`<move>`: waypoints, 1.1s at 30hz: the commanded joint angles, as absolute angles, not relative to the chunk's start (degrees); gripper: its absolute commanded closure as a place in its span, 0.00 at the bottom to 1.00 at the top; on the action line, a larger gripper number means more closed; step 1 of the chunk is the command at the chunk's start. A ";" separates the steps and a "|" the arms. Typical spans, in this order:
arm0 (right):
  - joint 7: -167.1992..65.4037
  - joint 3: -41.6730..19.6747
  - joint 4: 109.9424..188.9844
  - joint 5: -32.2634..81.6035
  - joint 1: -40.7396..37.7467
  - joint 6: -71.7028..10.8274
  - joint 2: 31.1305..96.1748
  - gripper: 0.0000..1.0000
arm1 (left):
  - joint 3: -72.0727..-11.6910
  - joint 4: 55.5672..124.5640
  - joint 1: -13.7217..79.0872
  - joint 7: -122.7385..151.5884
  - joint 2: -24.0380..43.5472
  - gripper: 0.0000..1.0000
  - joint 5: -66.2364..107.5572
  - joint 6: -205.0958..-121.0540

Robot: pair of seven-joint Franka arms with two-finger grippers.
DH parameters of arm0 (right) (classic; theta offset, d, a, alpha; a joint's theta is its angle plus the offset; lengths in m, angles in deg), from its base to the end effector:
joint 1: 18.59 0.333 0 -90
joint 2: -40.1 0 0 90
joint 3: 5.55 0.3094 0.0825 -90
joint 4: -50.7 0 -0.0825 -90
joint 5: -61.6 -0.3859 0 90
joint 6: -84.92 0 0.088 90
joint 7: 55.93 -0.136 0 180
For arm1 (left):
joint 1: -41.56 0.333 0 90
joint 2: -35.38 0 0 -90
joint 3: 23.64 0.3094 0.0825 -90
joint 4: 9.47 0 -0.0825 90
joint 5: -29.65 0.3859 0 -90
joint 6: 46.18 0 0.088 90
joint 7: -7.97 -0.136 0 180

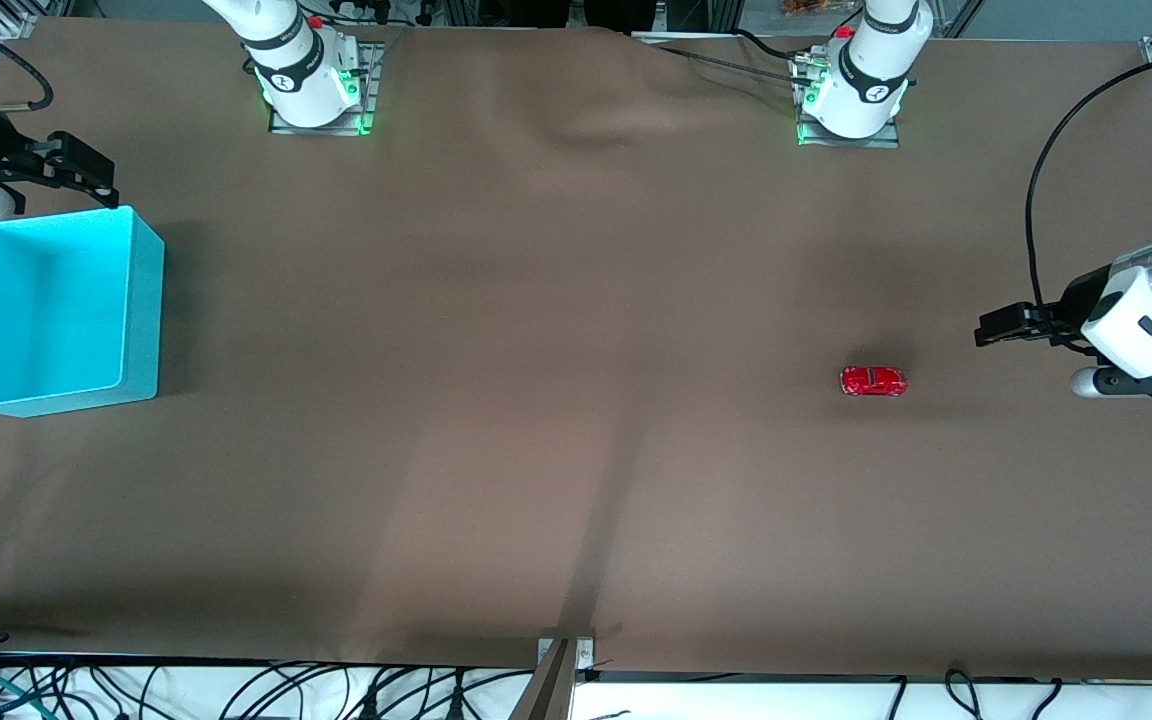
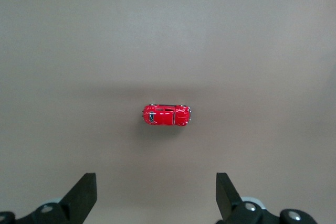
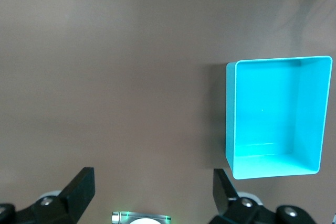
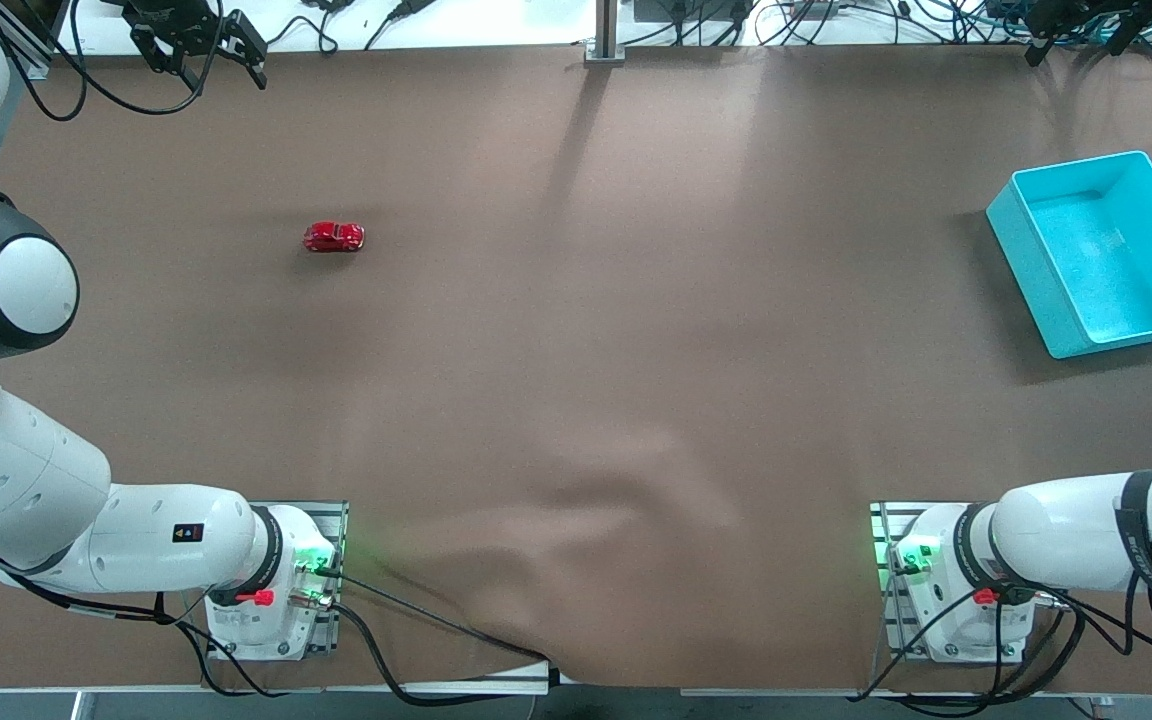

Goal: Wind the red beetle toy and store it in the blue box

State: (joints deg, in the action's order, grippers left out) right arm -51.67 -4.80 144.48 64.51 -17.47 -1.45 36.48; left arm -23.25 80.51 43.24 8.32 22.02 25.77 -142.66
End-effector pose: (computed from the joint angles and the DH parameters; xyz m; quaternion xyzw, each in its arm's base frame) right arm 0.5277 0.0102 0.5871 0.9977 0.0526 -0.0336 0.0251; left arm 0.6174 0.0135 0.4609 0.9973 0.0268 -0.0593 0.0335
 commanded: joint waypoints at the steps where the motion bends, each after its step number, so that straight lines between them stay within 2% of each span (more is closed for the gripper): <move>1: -52.59 -4.67 142.99 65.47 -17.36 -0.77 36.94 0.00 | -23.47 80.35 43.75 8.33 22.37 0.00 24.82 -142.59; 33: -52.50 -4.67 142.99 65.38 -17.36 -0.42 36.94 0.00 | -23.47 82.37 44.90 10.69 20.26 0.00 24.73 -142.33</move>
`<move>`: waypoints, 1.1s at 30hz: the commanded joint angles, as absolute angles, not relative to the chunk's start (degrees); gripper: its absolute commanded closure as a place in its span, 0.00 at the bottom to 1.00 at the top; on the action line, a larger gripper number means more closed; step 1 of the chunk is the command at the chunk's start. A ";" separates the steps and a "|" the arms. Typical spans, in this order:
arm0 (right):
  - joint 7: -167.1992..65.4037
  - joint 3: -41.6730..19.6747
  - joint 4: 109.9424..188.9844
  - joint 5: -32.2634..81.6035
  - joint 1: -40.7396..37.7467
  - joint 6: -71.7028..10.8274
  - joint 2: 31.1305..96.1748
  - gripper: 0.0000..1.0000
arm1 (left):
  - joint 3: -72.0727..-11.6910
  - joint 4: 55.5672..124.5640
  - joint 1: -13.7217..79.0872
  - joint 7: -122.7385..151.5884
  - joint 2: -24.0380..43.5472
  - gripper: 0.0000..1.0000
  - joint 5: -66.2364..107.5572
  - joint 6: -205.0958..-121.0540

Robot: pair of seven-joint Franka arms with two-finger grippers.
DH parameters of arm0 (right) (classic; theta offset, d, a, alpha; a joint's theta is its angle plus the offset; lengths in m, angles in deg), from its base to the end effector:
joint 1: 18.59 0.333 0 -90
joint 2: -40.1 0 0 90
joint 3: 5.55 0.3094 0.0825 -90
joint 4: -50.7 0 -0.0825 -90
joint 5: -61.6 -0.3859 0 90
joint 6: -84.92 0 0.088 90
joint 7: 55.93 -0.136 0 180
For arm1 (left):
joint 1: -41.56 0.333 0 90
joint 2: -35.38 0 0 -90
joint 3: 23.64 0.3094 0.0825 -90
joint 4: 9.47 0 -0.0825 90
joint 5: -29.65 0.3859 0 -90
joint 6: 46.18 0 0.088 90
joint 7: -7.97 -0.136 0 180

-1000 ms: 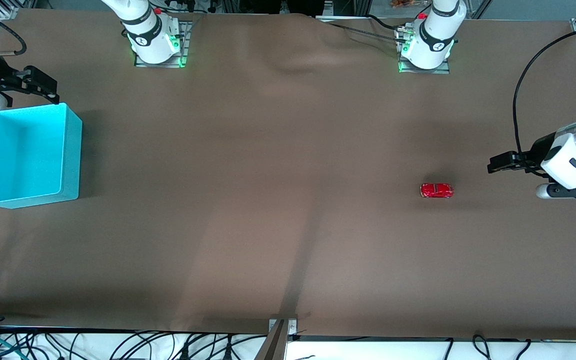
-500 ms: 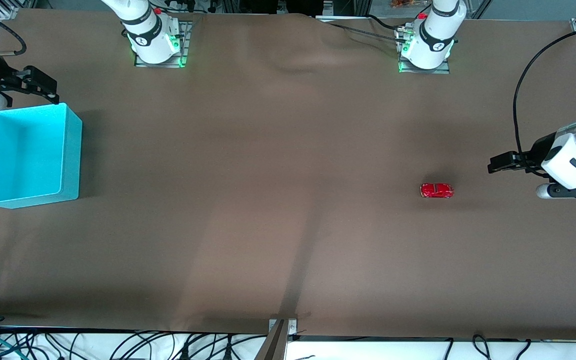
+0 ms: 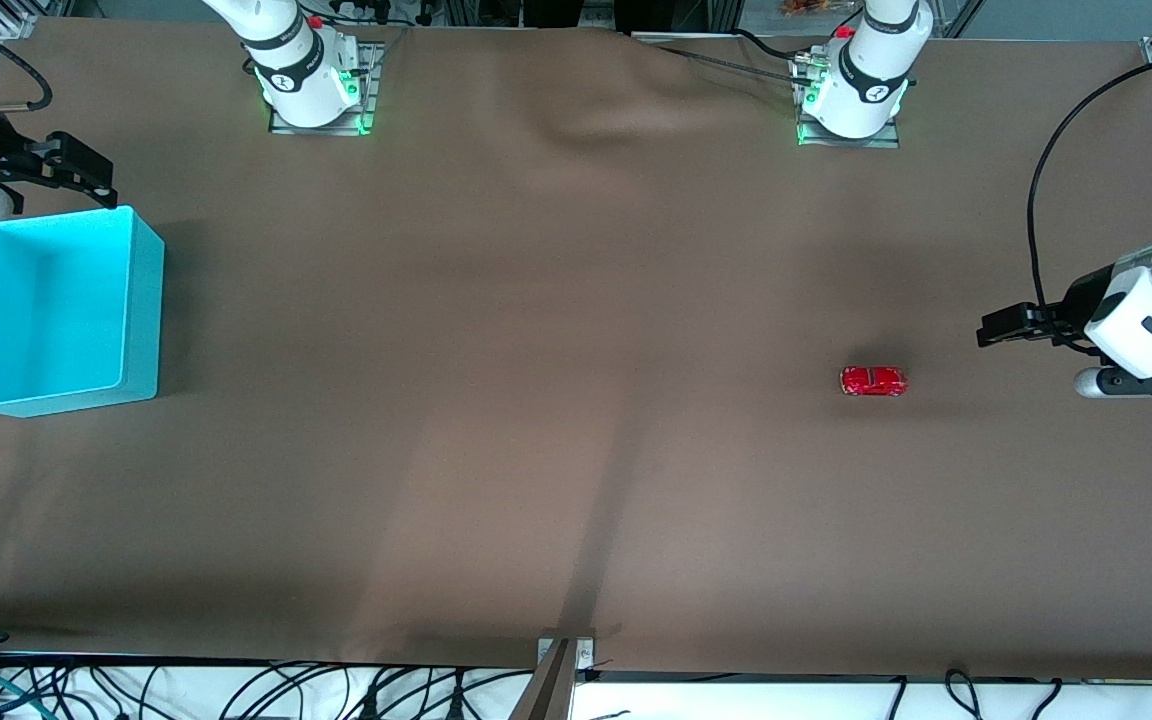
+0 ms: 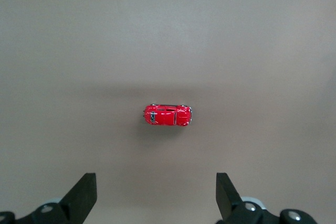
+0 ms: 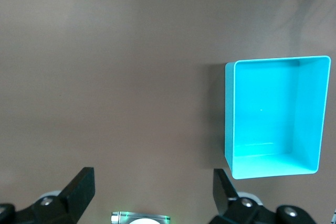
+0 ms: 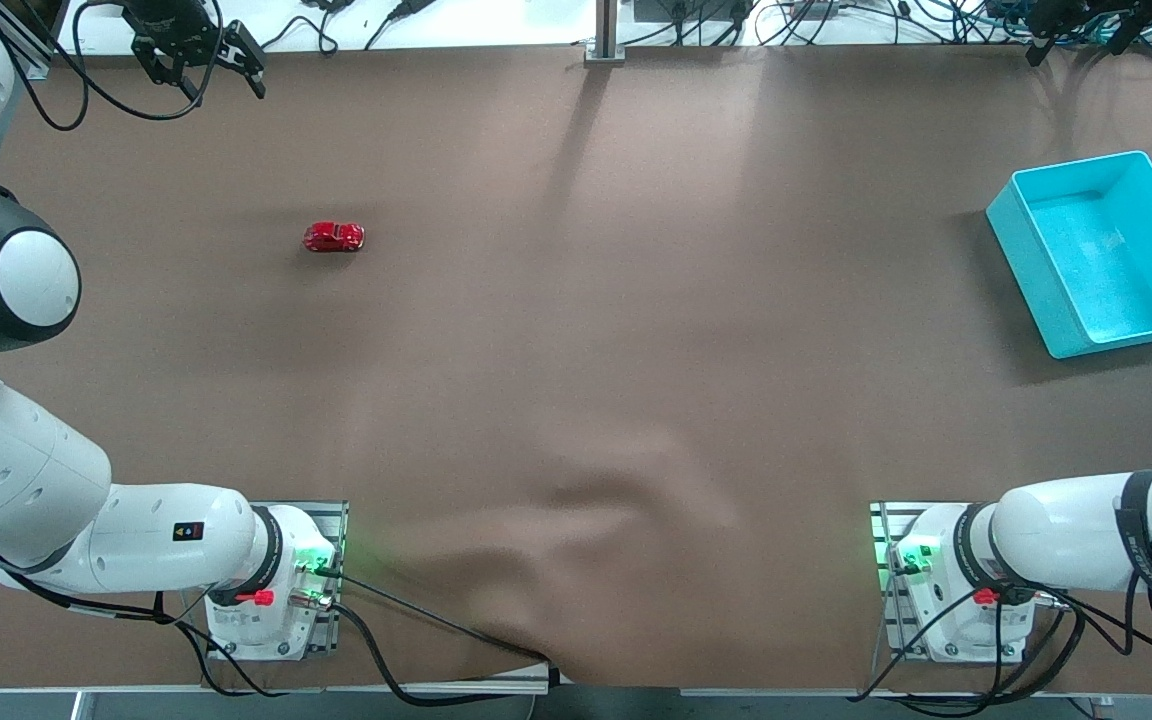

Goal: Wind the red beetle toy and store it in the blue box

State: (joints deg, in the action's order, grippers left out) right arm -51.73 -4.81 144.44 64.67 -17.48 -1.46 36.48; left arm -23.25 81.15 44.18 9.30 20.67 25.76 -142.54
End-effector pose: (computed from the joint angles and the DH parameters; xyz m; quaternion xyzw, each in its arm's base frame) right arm 0.5278 0.0097 0.5874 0.9978 0.0519 -0.0332 0.0265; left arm 0.6177 0.0236 0.4411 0.9954 0.0441 -0.0777 0.0336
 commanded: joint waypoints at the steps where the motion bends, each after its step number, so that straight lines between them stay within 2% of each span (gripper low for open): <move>1: -52.50 -4.67 142.99 65.38 -17.36 -0.42 36.94 0.00 | -23.47 82.46 44.90 11.83 20.00 0.00 24.73 -142.33; 19: -52.50 -4.67 142.99 65.30 -17.28 -0.42 36.94 0.00 | -23.56 84.83 44.81 38.72 12.97 0.00 24.47 -143.73; 25: -52.50 -4.67 142.99 65.30 -17.28 -0.42 36.94 0.00 | -23.64 89.22 44.90 56.55 12.44 0.00 23.94 -150.49; 33: -52.50 -4.67 142.99 65.30 -17.28 -0.42 36.94 0.00 | -25.66 99.33 44.81 70.46 15.07 0.00 24.73 -164.20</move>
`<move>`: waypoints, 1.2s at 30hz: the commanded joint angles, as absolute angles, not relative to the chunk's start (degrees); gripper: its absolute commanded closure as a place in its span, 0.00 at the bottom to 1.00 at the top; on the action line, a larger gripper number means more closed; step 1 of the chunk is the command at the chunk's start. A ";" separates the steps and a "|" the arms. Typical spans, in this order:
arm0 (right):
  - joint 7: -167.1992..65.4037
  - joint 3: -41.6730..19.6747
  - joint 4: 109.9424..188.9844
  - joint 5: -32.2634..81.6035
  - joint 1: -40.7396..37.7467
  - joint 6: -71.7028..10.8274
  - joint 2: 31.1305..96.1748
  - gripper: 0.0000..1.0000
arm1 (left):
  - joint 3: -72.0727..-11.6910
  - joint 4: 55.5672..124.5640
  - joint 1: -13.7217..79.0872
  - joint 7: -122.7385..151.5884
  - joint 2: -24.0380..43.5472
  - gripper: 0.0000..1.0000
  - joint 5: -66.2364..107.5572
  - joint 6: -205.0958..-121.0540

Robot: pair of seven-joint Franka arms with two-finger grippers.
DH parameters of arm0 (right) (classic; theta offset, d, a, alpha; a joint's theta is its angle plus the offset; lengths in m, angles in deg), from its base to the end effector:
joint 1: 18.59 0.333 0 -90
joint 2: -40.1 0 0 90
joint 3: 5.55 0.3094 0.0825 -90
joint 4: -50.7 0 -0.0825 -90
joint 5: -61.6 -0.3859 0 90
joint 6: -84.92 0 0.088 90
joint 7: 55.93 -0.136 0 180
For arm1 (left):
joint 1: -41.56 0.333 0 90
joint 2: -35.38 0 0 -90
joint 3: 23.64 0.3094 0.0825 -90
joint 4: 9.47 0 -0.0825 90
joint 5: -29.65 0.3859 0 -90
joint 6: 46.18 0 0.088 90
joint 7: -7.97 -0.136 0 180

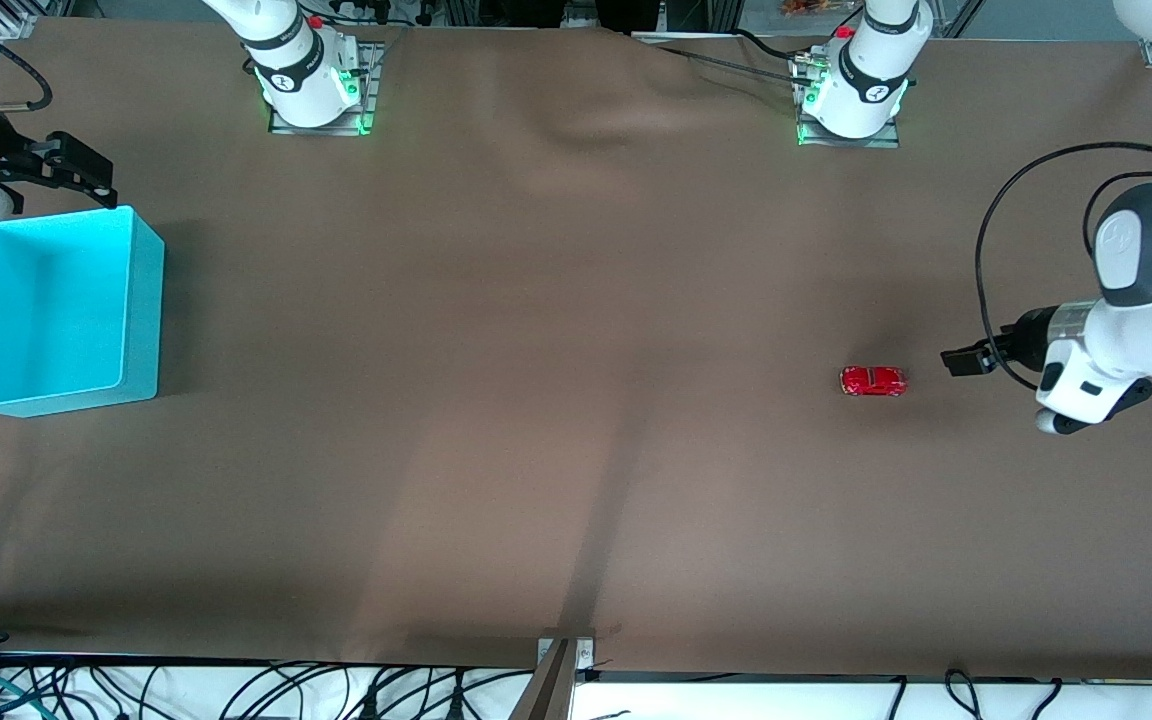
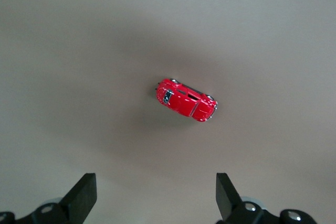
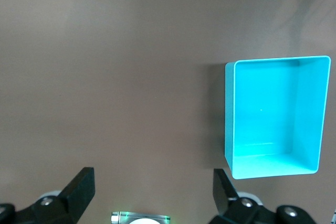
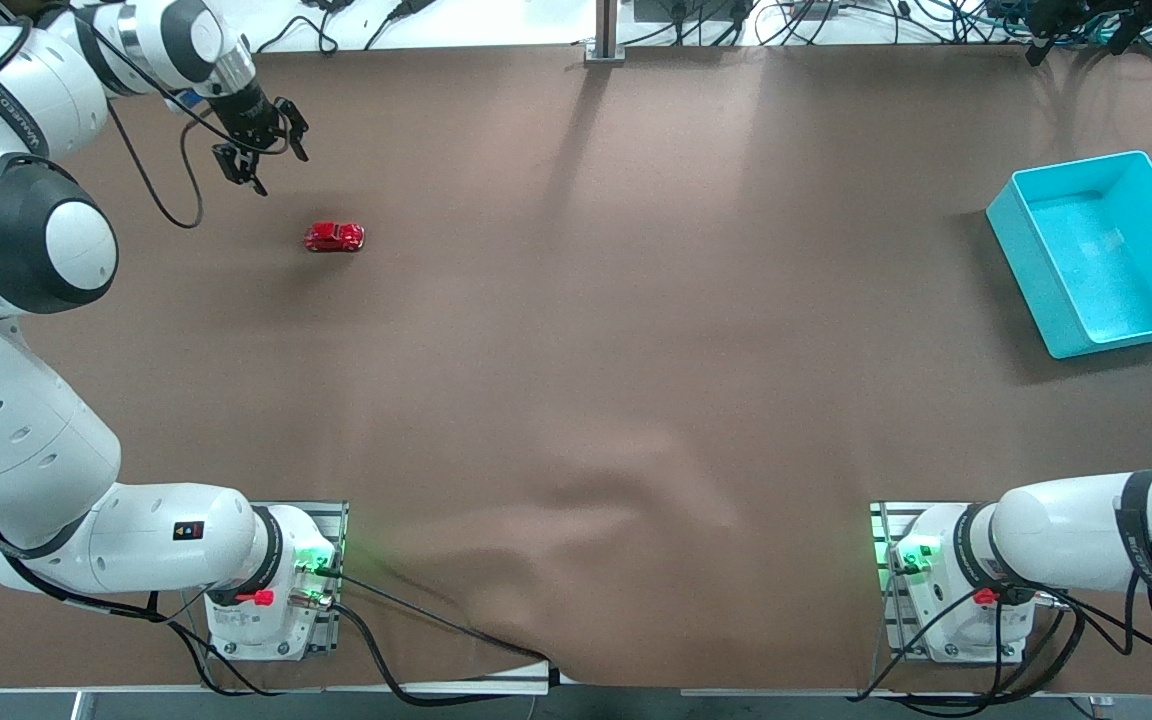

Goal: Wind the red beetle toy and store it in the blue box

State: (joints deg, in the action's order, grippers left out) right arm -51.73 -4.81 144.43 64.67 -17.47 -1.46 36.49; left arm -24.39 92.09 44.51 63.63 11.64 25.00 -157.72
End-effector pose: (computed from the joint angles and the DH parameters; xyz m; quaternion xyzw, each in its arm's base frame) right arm 0.5278 0.0098 0.5874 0.9977 0.0520 -0.0332 0.0265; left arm 0.6158 0.0164 0.2746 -0.8586 -0.4969 0.1242 0.0196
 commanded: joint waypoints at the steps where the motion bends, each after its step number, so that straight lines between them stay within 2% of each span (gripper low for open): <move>1: -52.50 -4.67 142.99 65.30 -17.28 -0.42 36.94 0.00 | -25.67 100.90 44.81 71.07 15.60 0.00 24.73 -165.43; 7: -52.50 -4.67 142.99 65.38 -17.36 -0.42 36.94 0.00 | -25.75 110.05 44.81 73.80 18.67 0.00 24.56 -173.69; 10: -52.50 -4.67 142.99 65.38 -17.36 -0.42 36.94 0.00 | -25.84 112.08 44.55 76.78 17.89 0.00 24.38 -178.78; 11: -52.50 -4.67 142.99 65.30 -17.36 -0.42 36.94 0.00 | -26.36 112.78 44.55 79.75 16.41 0.00 24.38 -182.80; 24: -52.50 -4.58 142.99 65.30 -17.28 -0.42 36.94 0.00 | -27.95 113.58 44.11 87.95 11.13 0.00 24.64 -193.38; 36: -52.50 -4.58 142.99 65.30 -17.28 -0.42 36.94 0.00 | -28.13 113.58 43.93 88.92 9.36 0.00 24.82 -194.01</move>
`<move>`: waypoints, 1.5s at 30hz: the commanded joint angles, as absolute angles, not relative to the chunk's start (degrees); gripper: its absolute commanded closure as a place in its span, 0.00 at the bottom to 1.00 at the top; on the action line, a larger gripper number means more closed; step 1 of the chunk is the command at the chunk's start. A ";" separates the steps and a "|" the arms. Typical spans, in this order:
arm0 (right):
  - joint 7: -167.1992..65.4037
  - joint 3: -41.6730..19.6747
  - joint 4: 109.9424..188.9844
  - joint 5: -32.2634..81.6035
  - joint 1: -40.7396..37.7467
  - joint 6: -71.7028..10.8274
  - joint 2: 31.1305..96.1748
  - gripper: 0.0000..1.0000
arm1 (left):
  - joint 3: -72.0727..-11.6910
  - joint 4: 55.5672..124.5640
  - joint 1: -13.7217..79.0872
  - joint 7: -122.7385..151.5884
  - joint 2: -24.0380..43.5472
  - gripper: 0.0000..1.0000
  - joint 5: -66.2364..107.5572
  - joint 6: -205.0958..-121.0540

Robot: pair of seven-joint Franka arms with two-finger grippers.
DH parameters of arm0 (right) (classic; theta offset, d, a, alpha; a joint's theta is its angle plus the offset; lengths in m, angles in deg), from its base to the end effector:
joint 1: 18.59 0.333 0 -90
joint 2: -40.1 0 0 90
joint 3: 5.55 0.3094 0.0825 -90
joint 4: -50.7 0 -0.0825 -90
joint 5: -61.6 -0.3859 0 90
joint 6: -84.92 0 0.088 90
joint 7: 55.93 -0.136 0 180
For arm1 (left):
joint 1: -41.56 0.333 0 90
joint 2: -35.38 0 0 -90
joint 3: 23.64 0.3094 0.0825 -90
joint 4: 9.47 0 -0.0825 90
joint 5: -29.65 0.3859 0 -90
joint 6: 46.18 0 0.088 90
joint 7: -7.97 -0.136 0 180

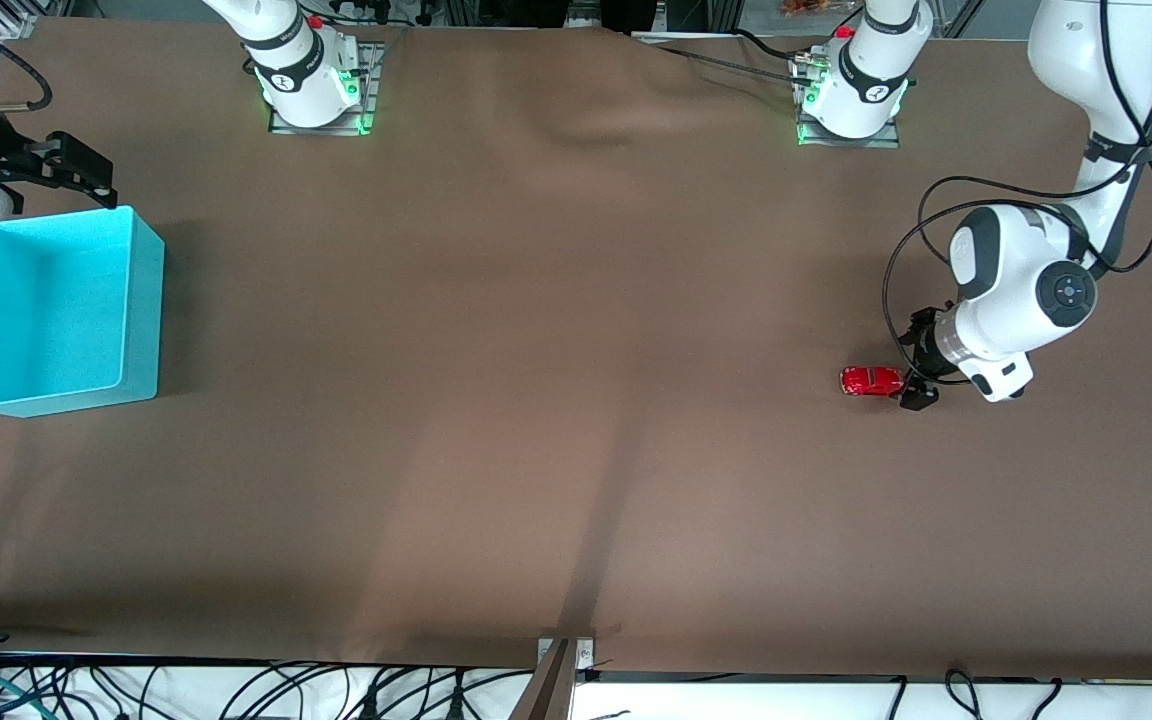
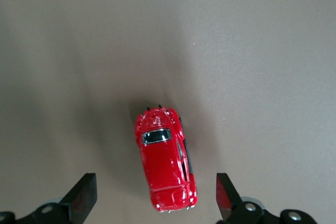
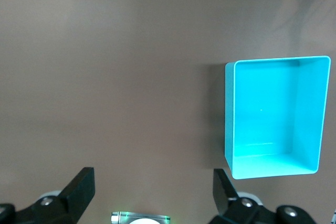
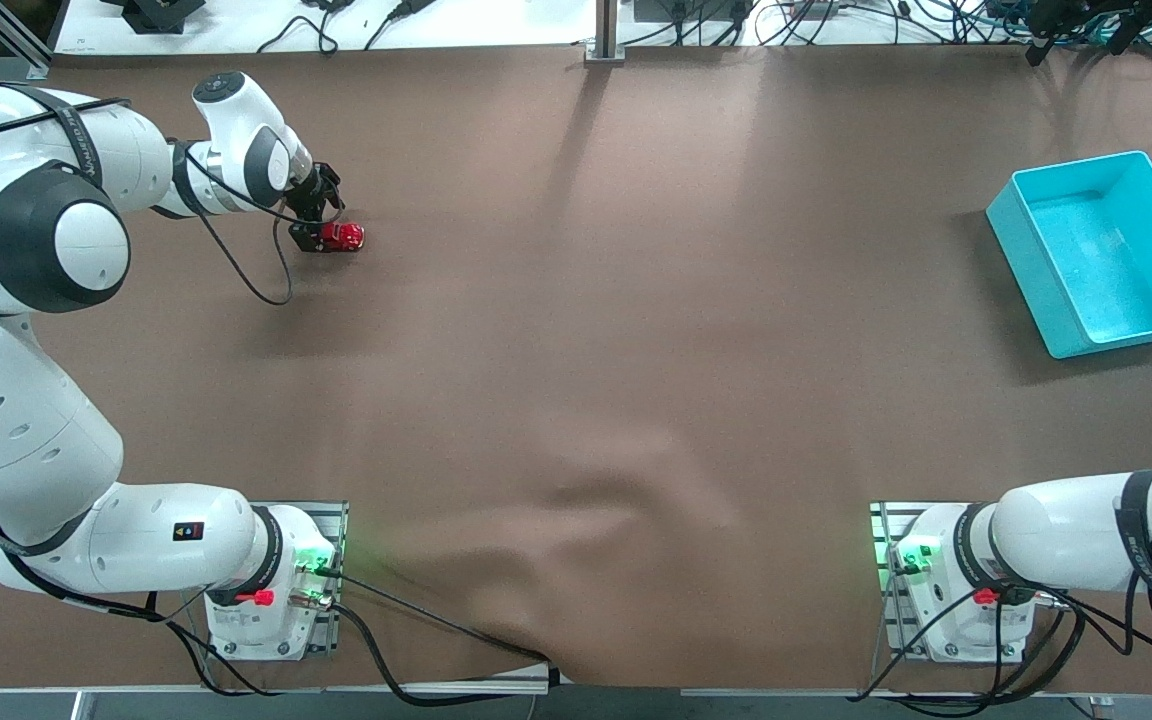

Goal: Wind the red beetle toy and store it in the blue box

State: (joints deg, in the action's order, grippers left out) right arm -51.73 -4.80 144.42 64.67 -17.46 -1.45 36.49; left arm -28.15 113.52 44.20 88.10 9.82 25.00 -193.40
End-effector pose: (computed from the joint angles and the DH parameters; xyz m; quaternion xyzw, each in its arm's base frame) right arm 0.5278 0.0099 0.5875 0.9977 0.0521 -0.0332 0.0265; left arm 0.5644 -0.0202 0.1531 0.7506 0.6596 -0.0339 0.0216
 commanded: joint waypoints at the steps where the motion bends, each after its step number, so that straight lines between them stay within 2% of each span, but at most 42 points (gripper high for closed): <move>1: -52.50 -4.58 142.99 65.30 -17.28 -0.42 36.94 0.00 | -28.13 113.49 43.93 88.92 9.01 0.00 24.82 -194.09; 5: -52.50 -4.58 142.99 65.30 -17.28 -0.42 36.94 0.00 | -28.13 113.40 43.93 88.92 8.75 0.01 24.82 -195.06; 7: -52.50 -4.58 142.99 65.30 -17.28 -0.42 36.94 0.00 | -28.13 113.40 43.93 88.92 8.75 0.09 24.91 -195.32; 14: -52.50 -4.58 142.99 65.30 -17.28 -0.42 36.94 0.00 | -28.13 113.49 44.02 89.01 8.66 0.52 25.70 -195.41; 17: -52.50 -4.58 142.99 65.30 -17.28 -0.42 36.94 0.00 | -28.13 113.40 44.02 88.92 8.75 0.88 25.79 -195.41; 19: -52.50 -4.58 142.99 65.30 -17.28 -0.42 36.94 0.00 | -28.13 113.40 43.93 88.92 8.75 1.00 25.79 -195.33; 27: -52.50 -4.58 142.99 65.30 -17.28 -0.42 36.94 0.00 | -29.79 112.26 43.23 93.39 8.92 1.00 25.79 -195.24; 33: -52.50 -4.58 142.99 65.38 -17.28 -0.42 36.94 0.00 | -33.48 110.85 42.96 101.56 9.01 1.00 25.87 -193.48; 35: -52.50 -4.67 142.99 65.38 -17.28 -0.42 36.94 0.00 | -36.19 110.33 42.79 111.86 8.31 1.00 32.32 -193.39; 45: -52.50 -4.58 142.99 65.38 -17.28 -0.42 36.94 0.00 | -39.46 108.39 42.61 123.89 3.83 1.00 41.33 -193.31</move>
State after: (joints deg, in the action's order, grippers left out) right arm -51.73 -4.79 144.42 64.67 -17.46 -1.45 36.49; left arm -38.15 111.26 42.75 116.81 7.59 35.93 -194.40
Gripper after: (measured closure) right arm 0.000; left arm 0.546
